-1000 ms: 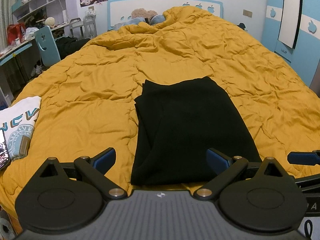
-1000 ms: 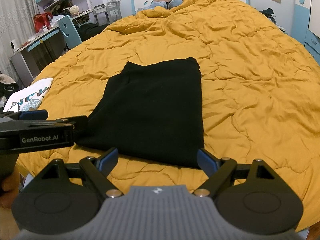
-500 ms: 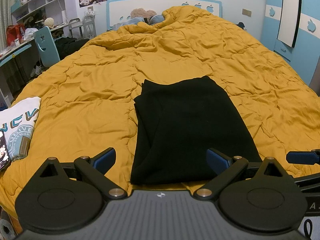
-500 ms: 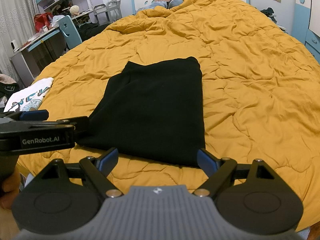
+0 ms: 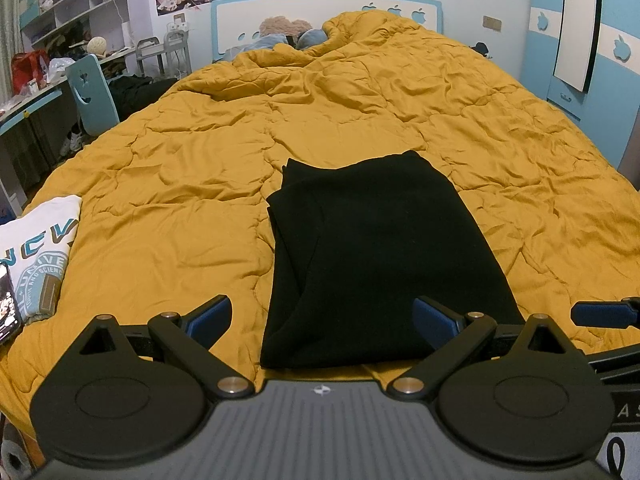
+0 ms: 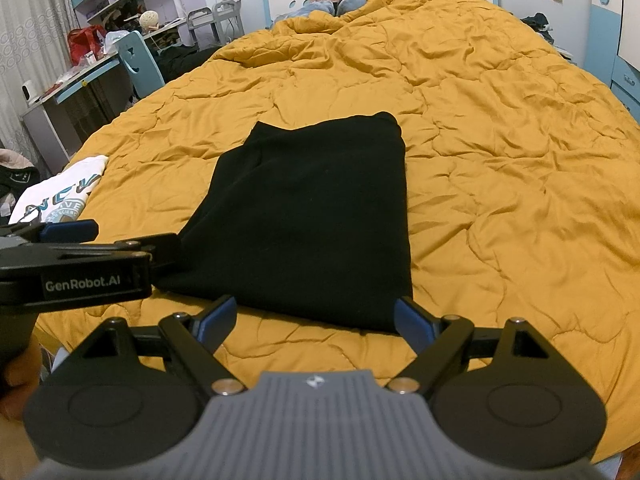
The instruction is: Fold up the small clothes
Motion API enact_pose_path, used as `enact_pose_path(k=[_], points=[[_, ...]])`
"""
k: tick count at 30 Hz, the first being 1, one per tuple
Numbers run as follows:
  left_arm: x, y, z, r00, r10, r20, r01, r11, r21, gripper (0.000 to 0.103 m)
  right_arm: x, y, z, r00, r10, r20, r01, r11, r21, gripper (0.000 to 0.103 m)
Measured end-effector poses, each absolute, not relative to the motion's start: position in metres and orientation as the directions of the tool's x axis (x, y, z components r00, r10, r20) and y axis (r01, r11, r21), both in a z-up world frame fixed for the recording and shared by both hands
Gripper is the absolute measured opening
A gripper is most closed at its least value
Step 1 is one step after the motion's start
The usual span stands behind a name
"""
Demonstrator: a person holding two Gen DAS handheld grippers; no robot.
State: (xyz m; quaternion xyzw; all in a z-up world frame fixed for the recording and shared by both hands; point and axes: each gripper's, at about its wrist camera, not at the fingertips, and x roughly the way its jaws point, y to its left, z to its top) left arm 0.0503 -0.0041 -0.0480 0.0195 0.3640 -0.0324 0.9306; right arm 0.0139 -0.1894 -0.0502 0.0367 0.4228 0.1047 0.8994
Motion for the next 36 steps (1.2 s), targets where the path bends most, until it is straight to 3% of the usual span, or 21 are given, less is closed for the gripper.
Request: enact_pose_path(k=[36], points=[[0.051, 0.007, -0.044, 0.743, -0.049, -0.667, 0.096, 0.995, 0.034, 0.103, 0.028, -0.192, -0.051, 0.613, 0.200, -0.764, -0.135, 0.980, 0.149, 0.082]])
